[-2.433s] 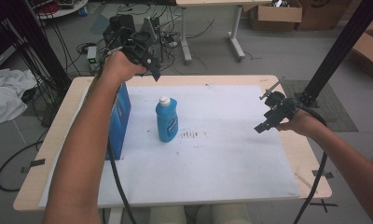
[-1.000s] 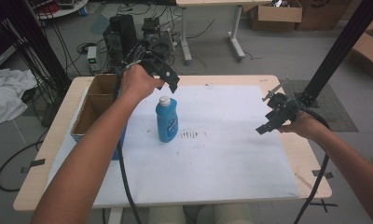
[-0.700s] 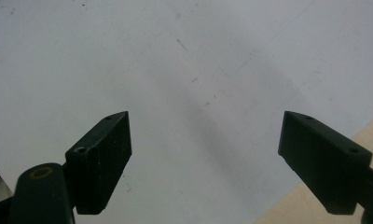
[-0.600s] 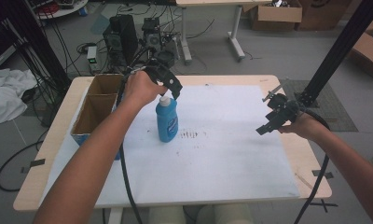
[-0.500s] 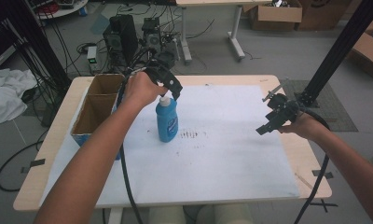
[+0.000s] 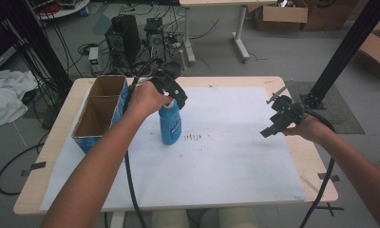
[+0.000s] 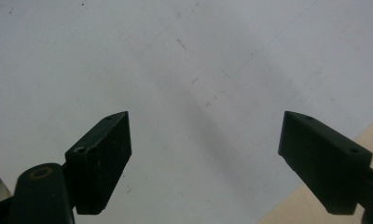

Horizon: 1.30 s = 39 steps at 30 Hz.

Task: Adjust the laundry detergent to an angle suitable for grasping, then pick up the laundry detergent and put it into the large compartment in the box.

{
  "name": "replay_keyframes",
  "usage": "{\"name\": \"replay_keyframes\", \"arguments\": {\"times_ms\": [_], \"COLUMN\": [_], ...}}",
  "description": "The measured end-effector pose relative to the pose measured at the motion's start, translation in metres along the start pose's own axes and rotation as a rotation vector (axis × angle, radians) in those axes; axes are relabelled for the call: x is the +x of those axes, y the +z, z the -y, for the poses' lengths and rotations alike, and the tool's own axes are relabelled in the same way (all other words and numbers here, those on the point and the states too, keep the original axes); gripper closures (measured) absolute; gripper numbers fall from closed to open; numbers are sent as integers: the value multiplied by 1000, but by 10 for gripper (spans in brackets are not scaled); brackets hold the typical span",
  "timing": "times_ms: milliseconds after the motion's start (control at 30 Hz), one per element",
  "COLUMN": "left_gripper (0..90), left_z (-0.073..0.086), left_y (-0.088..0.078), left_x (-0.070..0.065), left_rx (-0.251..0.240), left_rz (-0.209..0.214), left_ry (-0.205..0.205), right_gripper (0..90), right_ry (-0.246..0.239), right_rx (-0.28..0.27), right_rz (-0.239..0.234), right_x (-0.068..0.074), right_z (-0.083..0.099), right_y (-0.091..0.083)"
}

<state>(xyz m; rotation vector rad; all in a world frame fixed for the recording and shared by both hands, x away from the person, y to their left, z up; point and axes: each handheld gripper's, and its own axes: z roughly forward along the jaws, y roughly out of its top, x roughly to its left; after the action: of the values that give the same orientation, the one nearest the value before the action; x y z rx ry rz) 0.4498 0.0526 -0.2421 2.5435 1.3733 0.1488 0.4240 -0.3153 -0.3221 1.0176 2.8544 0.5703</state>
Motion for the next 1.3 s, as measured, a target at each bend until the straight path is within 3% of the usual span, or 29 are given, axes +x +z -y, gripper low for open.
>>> {"name": "replay_keyframes", "arguments": {"times_ms": [500,1067,1300], "left_gripper": [180,181,181], "left_z": [-1,4,2], "left_y": [4,0,6], "left_x": [2,3,3], "left_rx": [-8,-1,8], "left_rz": [11,-8,-8], "left_ry": [-14,-26,-34], "right_gripper": [171,171,171], "right_ry": [6,-10,-6], "right_rx": [-1,-5,-7], "right_rz": [-8,-6,-6], "right_x": [0,4,2], "right_z": [0,-4,-3], "right_y": [1,-2,-2]}}
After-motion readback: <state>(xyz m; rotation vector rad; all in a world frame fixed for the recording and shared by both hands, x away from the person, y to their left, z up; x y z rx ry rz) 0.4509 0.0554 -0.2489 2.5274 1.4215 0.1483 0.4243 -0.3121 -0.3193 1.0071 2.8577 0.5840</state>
